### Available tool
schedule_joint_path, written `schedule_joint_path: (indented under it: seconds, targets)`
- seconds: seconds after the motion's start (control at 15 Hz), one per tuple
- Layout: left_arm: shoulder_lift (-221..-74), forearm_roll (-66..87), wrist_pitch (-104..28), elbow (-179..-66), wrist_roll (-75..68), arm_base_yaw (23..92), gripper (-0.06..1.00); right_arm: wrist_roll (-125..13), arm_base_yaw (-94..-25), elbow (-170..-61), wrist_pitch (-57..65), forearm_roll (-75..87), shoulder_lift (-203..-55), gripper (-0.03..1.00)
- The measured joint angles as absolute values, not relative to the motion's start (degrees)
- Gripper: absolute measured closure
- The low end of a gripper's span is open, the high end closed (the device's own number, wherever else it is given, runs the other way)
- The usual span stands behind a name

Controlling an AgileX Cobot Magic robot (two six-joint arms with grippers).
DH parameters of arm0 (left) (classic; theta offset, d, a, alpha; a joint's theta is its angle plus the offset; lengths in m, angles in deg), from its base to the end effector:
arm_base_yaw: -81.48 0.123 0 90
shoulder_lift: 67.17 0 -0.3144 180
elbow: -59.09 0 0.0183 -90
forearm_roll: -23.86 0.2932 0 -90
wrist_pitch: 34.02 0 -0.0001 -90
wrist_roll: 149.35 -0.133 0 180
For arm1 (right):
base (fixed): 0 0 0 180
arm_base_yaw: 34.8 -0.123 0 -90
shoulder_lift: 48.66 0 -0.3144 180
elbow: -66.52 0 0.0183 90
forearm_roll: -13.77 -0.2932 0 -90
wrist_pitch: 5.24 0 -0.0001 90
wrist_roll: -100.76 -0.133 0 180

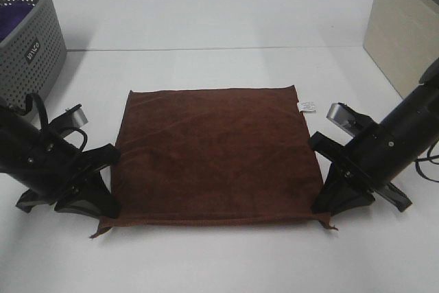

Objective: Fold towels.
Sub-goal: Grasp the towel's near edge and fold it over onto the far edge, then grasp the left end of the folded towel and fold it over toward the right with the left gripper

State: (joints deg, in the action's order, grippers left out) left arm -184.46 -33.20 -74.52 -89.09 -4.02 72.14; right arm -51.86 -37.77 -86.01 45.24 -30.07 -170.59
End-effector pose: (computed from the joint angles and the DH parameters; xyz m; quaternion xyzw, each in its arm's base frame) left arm 0.3059 -0.1238 0.0493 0.0316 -0.9570 0.2880 0.0107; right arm 0.3065 0.0871 0.0363 -0.0346 -0.9562 -0.2710 0.1052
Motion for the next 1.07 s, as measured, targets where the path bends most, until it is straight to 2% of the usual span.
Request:
schedule_joint_path:
  seconds: [0.2, 0.33, 0.47, 0.53, 0.6, 0.8, 0.87, 1.07]
  targets:
    - [-183.6, -33.2, -74.9, -88.3, -4.0, 72.1, 0.94, -51.8, -37.8, -85.0, 45.0, -31.1, -170.0, 0.97]
    - [-183.5, -32.8, -74.7, -91.8, -3.8, 72.1, 0.94, -51.7, -37.8, -89.1, 45.9, -31.0, -170.0, 0.97]
    - [-183.5, -31.9, -74.9, -96.8, -2.2, 72.1, 0.94, -51.7, -37.8, -96.0, 48.2, -29.8, -170.0, 0.97]
    - [-183.7, -31.0, -74.8, -102.9, -0.1, 72.1, 0.94, -51.8, -37.8, -104.6, 48.2, -28.9, -170.2, 0.97]
    - [-183.7, -31.0, -74.8, -102.9, -0.1, 72.1, 0.94, -51.8, -37.8, -104.6, 48.2, -28.9, -170.2, 0.97]
    - [-188.2, -27.4, -74.8, -112.5, 3.9, 72.1, 0.94, -53.7, -37.8, -117.7, 48.8, -28.4, -175.1, 0.97]
    - [-193.2, -24.3, -74.8, -120.0, 6.9, 72.1, 0.94, -55.6, -37.8, -125.4, 49.8, -27.6, -179.7, 0.97]
    - [-198.2, -22.9, -74.8, -128.4, 8.6, 72.3, 0.94, -57.1, -37.8, -132.6, 49.8, -25.5, -185.6, 0.97]
